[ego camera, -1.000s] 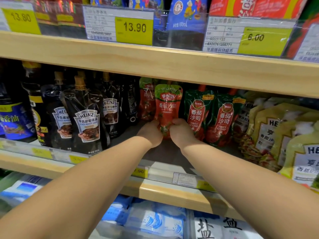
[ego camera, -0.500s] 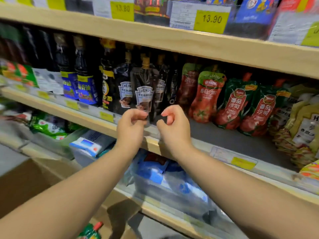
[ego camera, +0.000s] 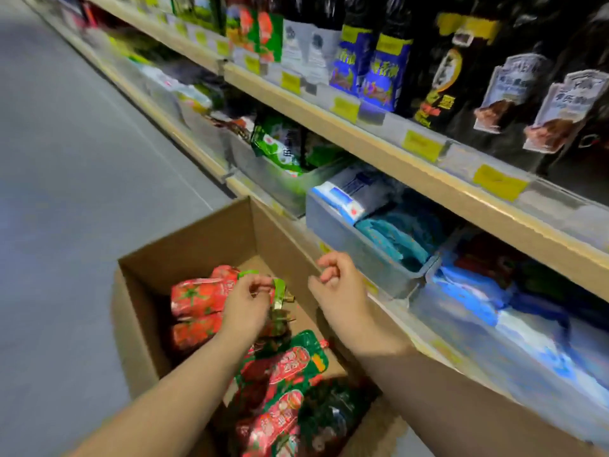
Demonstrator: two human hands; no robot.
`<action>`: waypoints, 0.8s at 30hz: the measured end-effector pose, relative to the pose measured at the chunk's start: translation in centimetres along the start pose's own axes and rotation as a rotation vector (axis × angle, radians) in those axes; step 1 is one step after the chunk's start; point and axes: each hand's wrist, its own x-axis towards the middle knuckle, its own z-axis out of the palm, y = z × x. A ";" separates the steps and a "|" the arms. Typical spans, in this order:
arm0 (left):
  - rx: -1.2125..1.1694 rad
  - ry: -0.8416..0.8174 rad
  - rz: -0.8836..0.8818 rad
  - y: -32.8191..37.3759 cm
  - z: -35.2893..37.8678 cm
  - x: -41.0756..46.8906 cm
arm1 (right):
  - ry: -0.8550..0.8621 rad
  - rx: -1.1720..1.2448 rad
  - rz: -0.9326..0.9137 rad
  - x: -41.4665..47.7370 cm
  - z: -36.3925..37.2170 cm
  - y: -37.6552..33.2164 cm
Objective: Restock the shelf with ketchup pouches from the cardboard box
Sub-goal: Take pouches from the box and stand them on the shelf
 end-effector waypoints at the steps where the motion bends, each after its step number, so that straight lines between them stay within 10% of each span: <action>1: 0.070 -0.004 -0.026 -1.2 -0.7 0.7 | -0.043 0.016 0.026 0.1 1.5 0.9; 16: 1.190 -0.363 -0.040 -7.3 -2.9 5.5 | -0.335 0.053 0.778 1.9 14.4 10.6; 24: 1.243 -0.428 -0.048 -7.8 -3.0 5.4 | -0.253 0.388 1.100 1.7 16.4 11.6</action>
